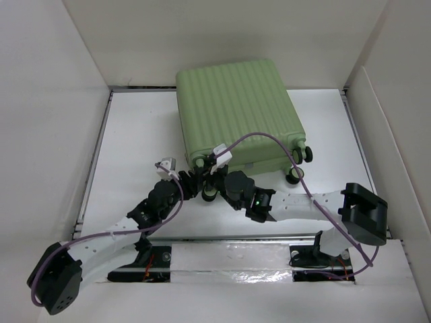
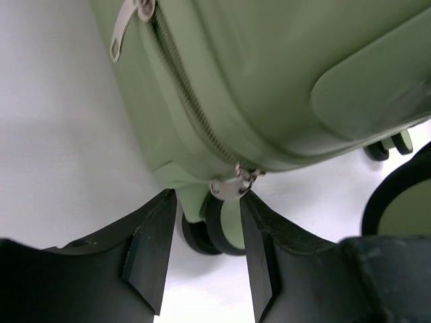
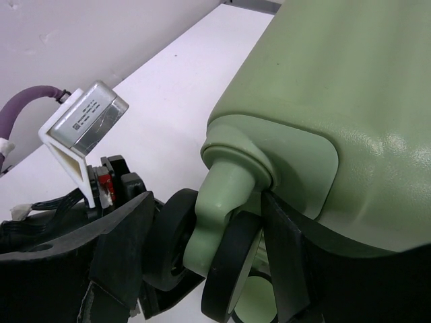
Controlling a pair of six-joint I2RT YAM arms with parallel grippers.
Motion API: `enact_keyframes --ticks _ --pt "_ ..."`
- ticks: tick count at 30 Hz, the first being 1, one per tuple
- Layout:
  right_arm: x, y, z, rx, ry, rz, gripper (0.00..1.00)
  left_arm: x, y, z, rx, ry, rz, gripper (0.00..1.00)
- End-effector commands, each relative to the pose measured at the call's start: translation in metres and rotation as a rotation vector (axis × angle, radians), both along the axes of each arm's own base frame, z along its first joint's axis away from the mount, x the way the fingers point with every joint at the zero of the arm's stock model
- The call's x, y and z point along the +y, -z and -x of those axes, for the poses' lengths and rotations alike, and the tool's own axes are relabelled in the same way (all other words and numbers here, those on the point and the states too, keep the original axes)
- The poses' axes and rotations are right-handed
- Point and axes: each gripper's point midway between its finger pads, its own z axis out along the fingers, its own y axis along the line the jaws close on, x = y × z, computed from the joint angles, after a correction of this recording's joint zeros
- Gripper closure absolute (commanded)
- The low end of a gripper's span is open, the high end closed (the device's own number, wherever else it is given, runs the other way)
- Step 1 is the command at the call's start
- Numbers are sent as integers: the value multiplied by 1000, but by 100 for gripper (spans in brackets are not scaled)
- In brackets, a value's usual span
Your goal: Pack the luggage
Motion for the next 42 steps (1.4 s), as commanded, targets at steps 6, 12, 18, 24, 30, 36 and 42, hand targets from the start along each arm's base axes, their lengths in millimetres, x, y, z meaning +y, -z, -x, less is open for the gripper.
enact_keyframes --ticks 6,12,18,24,30,36,42 --pt "-18 11 -17 -23 37 78 100 -15 -62 -27 -207 0 66 74" --pt "-17 11 -16 -24 26 66 100 -19 -65 -29 -231 16 64 85" --pt "-24 16 -14 -15 35 75 100 5 -62 -40 -213 -127 7 100" --pt "-51 17 -8 -11 68 115 100 39 -52 -38 -171 -270 -68 100" --pt "-73 17 14 -6 12 134 100 54 -35 -37 -114 -344 -125 100" --pt "-39 19 52 -1 -184 160 100 48 -58 -58 -179 -378 -96 100" --pt "-9 16 75 -9 -304 128 100 74 -84 -88 -212 -503 -34 100"
